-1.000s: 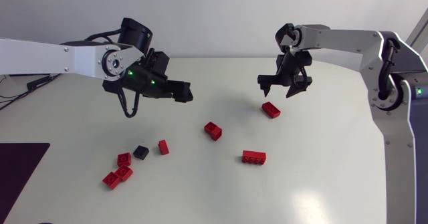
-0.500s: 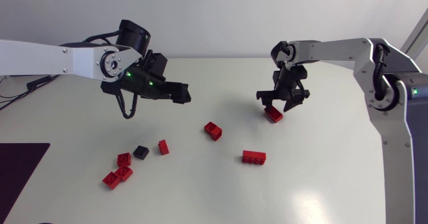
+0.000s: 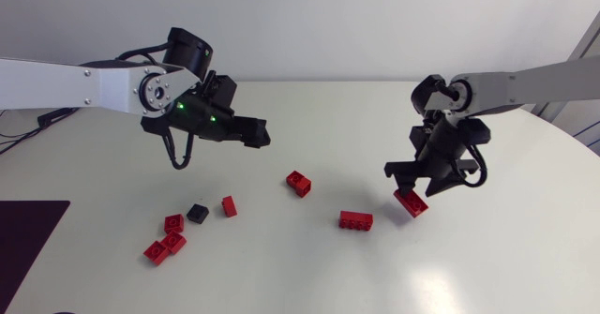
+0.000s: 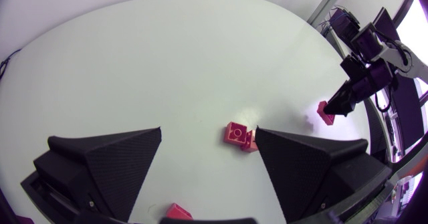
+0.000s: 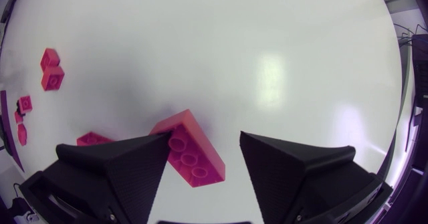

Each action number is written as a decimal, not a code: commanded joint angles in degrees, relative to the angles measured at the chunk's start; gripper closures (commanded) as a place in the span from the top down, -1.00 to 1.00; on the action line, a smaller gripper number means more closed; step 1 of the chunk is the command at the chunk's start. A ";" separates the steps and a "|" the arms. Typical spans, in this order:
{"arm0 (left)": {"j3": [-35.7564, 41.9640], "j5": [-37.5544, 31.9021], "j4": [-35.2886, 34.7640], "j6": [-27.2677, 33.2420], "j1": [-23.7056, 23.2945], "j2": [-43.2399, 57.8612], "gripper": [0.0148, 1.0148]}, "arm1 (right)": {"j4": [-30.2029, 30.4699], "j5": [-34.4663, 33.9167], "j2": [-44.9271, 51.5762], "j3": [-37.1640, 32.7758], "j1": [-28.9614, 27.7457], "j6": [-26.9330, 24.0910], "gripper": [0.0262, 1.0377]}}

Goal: Sort duplo bricks by size, large to the right and small to the left

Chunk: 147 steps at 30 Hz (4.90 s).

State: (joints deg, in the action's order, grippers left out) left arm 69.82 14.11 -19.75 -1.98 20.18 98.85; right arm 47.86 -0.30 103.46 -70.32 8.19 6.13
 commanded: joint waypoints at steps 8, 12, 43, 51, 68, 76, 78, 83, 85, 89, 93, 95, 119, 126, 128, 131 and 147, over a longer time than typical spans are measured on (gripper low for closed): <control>-2.67 4.88 -0.38 3.21 4.86 -3.49 0.92 | 3.91 4.60 -6.78 -0.52 3.68 0.37 0.91; -2.85 8.30 -0.29 3.47 6.01 -4.98 0.92 | 5.85 9.17 -6.16 -5.35 4.38 1.96 0.91; 13.85 6.37 -16.11 12.00 13.65 16.38 0.92 | 9.89 12.78 -10.47 -6.05 5.61 -1.38 0.91; 21.67 0.57 -20.77 12.44 14.44 22.88 0.92 | 11.65 13.83 -15.22 -4.38 4.56 -2.44 0.91; 32.31 -6.55 -24.81 13.67 13.92 32.28 0.92 | 12.35 15.94 -16.98 -2.54 4.30 -3.49 0.91; 32.83 -9.27 -25.78 13.76 12.95 32.64 0.88 | 12.79 16.73 -18.03 -2.19 4.30 -4.02 0.91; 32.66 -9.63 -26.92 14.19 12.95 32.55 0.74 | 12.88 16.82 -18.38 -2.19 4.30 -4.02 0.91; 28.97 -10.86 -27.19 14.28 12.42 29.56 0.70 | 12.96 16.99 -18.82 -1.48 4.21 -4.37 0.91; 26.51 -10.86 -27.19 14.37 11.98 27.45 0.70 | 12.96 17.08 -19.26 -1.13 4.21 -4.55 0.91; 18.77 -11.03 -26.48 15.34 10.31 21.65 0.70 | 13.05 17.52 -20.32 -0.25 4.12 -4.81 0.91; 9.28 -11.82 -25.34 16.13 7.32 14.79 0.70 | 13.23 17.61 -21.19 0.28 4.12 -4.99 0.91; 4.62 -12.00 -24.64 16.83 5.83 10.58 0.70 | 13.67 18.58 -21.37 0.36 4.38 -4.99 0.91; 26.07 -17.10 -26.22 13.32 18.22 25.96 0.72 | 14.63 18.66 -23.48 1.33 4.91 -4.29 0.91; 30.90 -17.36 -26.66 13.32 17.61 30.35 0.72 | 14.63 18.75 -23.48 1.59 4.82 -4.81 0.91; 32.13 -17.36 -27.19 13.32 17.70 31.05 0.72 | 14.63 18.75 -23.57 1.59 5.17 -4.55 0.91; 33.63 -17.36 -27.19 13.32 17.87 32.20 0.70 | 14.72 18.75 -23.66 1.68 5.35 -4.46 0.91; 28.44 -18.15 -25.78 13.32 15.50 30.00 -0.43 | 16.22 18.75 -25.50 2.65 4.91 -4.64 0.91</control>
State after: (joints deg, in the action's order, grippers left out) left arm 101.32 -3.46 -45.43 11.97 37.32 131.07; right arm 62.92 18.06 78.81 -69.45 13.13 2.04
